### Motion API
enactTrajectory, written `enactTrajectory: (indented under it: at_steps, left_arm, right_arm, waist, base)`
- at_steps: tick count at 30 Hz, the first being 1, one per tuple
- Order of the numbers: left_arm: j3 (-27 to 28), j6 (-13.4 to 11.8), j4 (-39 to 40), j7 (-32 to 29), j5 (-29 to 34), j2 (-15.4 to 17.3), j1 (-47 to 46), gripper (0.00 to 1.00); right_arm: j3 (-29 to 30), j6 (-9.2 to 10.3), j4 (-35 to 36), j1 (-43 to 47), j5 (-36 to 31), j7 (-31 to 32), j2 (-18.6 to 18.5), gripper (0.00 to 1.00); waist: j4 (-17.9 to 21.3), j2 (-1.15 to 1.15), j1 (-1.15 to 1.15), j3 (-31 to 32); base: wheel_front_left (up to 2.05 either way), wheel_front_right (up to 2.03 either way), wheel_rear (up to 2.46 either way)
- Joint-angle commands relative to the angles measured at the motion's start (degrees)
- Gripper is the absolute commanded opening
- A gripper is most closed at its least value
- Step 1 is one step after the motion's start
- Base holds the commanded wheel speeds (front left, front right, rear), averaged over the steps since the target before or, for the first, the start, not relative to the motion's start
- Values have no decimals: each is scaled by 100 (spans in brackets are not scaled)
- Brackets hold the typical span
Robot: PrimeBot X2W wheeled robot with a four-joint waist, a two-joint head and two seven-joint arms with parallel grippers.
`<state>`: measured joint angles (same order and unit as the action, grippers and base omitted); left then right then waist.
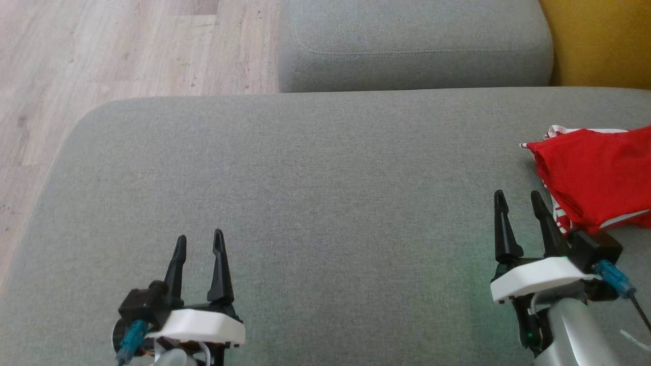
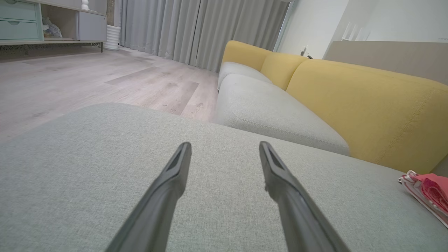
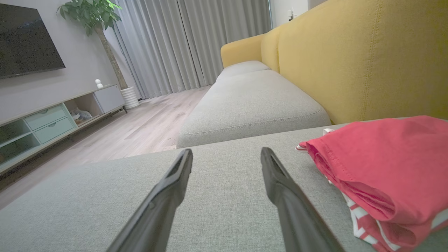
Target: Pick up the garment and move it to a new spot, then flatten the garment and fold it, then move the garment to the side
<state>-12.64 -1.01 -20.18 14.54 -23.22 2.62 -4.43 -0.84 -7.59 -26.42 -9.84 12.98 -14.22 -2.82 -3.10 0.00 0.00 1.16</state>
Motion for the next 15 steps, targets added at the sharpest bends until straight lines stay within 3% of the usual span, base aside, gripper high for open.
enactTrajectory:
  at_steps: [1, 13, 14, 15]
  left_arm:
    - [229, -13, 166, 46, -29, 26, -224, 100]
    - [303, 6, 200, 46, -281, 26, -225, 100]
    - [119, 1, 14, -1, -271, 3, -1, 0]
    - [121, 2, -57, -12, -278, 2, 12, 0]
  right_arm:
    - [-131, 10, 204, -194, 4, -77, -6, 100]
    - [-122, 10, 226, -197, -25, -77, -6, 100]
    - [11, 0, 11, 0, 5, 0, 0, 0]
    - [10, 0, -58, 7, 13, 11, 4, 0]
  waist:
    - [10, 0, 0, -1]
    - [56, 0, 0, -6]
    - [56, 0, 0, -7]
    - [60, 0, 0, -7]
  base:
    - [0, 0, 0]
    - [0, 0, 0]
    - [0, 0, 0]
    - [0, 0, 0]
